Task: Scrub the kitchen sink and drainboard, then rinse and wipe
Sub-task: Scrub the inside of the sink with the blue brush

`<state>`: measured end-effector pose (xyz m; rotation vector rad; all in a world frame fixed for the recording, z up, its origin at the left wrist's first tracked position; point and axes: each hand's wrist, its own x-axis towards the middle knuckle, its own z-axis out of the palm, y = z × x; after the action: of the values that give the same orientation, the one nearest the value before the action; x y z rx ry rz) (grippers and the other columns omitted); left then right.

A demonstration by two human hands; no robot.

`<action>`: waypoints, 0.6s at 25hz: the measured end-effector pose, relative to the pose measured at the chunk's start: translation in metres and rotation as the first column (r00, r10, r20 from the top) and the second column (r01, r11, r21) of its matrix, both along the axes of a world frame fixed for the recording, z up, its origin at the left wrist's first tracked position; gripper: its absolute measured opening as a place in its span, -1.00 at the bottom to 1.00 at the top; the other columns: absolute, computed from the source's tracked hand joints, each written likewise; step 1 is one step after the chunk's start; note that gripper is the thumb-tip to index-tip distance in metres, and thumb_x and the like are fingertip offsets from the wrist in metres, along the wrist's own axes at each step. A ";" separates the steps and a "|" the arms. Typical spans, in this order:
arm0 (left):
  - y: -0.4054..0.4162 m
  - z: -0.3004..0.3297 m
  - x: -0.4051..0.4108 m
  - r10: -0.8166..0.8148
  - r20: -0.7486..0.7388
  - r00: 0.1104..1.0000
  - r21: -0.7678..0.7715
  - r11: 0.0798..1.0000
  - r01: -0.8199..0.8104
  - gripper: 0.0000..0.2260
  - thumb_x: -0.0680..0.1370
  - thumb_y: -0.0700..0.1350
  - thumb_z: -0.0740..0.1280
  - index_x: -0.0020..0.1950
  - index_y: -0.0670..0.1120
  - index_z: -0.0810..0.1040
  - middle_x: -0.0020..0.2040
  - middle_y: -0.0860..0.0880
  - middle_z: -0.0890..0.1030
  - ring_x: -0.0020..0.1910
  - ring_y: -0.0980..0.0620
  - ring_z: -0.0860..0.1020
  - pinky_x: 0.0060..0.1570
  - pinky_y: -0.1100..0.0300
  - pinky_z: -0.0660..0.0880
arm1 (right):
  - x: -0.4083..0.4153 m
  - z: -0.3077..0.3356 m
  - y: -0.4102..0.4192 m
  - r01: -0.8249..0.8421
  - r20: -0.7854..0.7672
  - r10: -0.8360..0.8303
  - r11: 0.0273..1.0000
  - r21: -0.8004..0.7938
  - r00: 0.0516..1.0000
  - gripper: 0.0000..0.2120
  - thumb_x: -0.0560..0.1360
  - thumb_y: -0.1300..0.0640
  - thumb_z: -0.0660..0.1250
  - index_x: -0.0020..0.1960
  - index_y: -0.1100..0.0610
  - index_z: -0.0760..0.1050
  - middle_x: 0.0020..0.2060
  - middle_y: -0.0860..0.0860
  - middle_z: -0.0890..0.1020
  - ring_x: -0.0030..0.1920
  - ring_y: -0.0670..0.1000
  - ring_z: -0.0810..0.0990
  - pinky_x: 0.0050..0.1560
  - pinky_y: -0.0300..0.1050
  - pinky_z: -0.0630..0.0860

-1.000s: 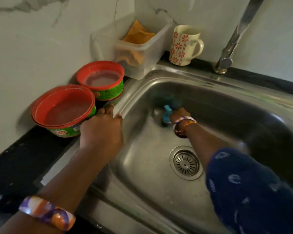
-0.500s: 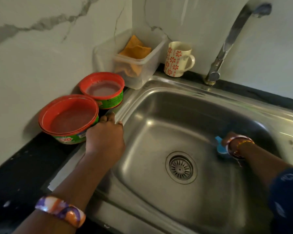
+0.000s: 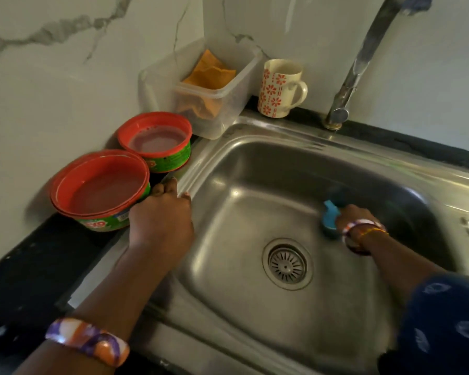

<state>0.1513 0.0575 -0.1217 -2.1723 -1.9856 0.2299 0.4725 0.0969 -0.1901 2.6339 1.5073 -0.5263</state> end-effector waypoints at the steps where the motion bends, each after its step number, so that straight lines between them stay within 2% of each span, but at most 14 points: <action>1: 0.001 0.002 0.000 0.004 0.011 1.000 -0.004 1.000 -0.004 -0.65 0.57 -0.02 0.16 0.36 0.04 0.38 0.44 -0.07 0.24 0.33 -0.04 0.37 -0.07 0.14 0.50 | 0.023 0.007 -0.014 0.066 0.055 -0.063 0.996 -0.056 0.997 -0.64 0.54 0.07 0.24 0.24 0.26 0.50 0.21 0.23 0.55 0.20 0.20 0.54 0.12 -0.04 0.45; 3: -0.001 0.002 -0.001 0.008 0.016 1.000 -0.015 1.000 -0.008 -0.66 0.56 -0.02 0.17 0.34 0.03 0.39 0.42 -0.07 0.25 0.30 -0.05 0.38 -0.10 0.14 0.49 | 0.037 0.012 -0.022 0.110 0.076 -0.102 0.989 -0.101 0.992 -0.61 0.51 0.11 0.30 0.24 0.31 0.48 0.21 0.24 0.55 0.21 0.18 0.54 0.10 -0.08 0.45; 5: -0.001 0.001 0.001 0.021 0.002 1.000 -0.021 1.000 -0.021 -0.67 0.56 -0.02 0.17 0.33 0.03 0.40 0.42 -0.07 0.25 0.29 -0.04 0.39 -0.15 0.15 0.47 | 0.010 0.004 -0.003 0.085 0.022 -0.085 0.996 -0.010 0.996 -0.61 0.48 0.16 0.33 0.24 0.32 0.49 0.20 0.23 0.56 0.20 0.18 0.55 0.08 -0.11 0.46; 7: 0.000 -0.001 0.003 0.033 -0.005 0.999 -0.015 0.999 -0.033 -0.69 0.56 -0.03 0.17 0.31 0.02 0.42 0.41 -0.07 0.26 0.28 -0.05 0.39 -0.23 0.17 0.40 | -0.047 -0.010 0.036 0.039 -0.135 -0.026 0.995 0.089 0.990 -0.62 0.52 0.13 0.28 0.28 0.31 0.46 0.23 0.24 0.54 0.24 0.19 0.52 0.11 -0.11 0.44; 9: 0.002 -0.003 0.007 0.047 -0.028 0.998 -0.010 0.999 -0.048 -0.69 0.56 -0.04 0.18 0.30 0.02 0.44 0.42 -0.07 0.26 0.29 -0.05 0.39 -0.27 0.17 0.31 | -0.118 -0.020 0.067 -0.071 -0.321 0.116 0.986 0.149 0.940 -0.61 0.57 0.06 0.21 0.31 0.26 0.44 0.27 0.22 0.51 0.28 0.19 0.48 0.17 -0.09 0.42; 10: 0.004 -0.005 0.008 0.059 -0.037 0.998 -0.008 0.998 -0.059 -0.69 0.56 -0.04 0.18 0.30 0.02 0.44 0.42 -0.06 0.26 0.30 -0.05 0.38 -0.26 0.16 0.29 | -0.144 -0.023 0.077 -0.134 -0.365 0.187 0.977 0.166 0.912 -0.61 0.57 0.05 0.19 0.30 0.25 0.44 0.27 0.21 0.51 0.28 0.20 0.48 0.18 -0.08 0.42; 12: 0.004 -0.005 0.008 0.068 -0.045 0.997 0.003 0.998 -0.068 -0.68 0.56 -0.03 0.18 0.31 0.03 0.43 0.43 -0.06 0.25 0.31 -0.05 0.38 -0.26 0.16 0.28 | -0.153 -0.022 0.078 -0.219 -0.340 0.265 0.961 0.169 0.902 -0.62 0.57 0.04 0.19 0.29 0.23 0.45 0.26 0.20 0.52 0.27 0.21 0.48 0.18 -0.06 0.43; 15: 0.000 -0.001 0.006 0.068 -0.034 0.997 -0.002 0.998 -0.068 -0.68 0.56 -0.03 0.17 0.31 0.03 0.42 0.44 -0.06 0.24 0.31 -0.05 0.39 -0.23 0.16 0.36 | -0.072 -0.014 0.039 -0.170 -0.142 0.181 0.982 0.088 0.973 -0.63 0.56 0.02 0.19 0.26 0.20 0.49 0.23 0.20 0.54 0.23 0.20 0.51 0.15 -0.05 0.44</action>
<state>0.1570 0.0572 -0.1223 -2.0899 -2.0440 0.2779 0.4009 0.1360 -0.2043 2.5307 1.8166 -0.6775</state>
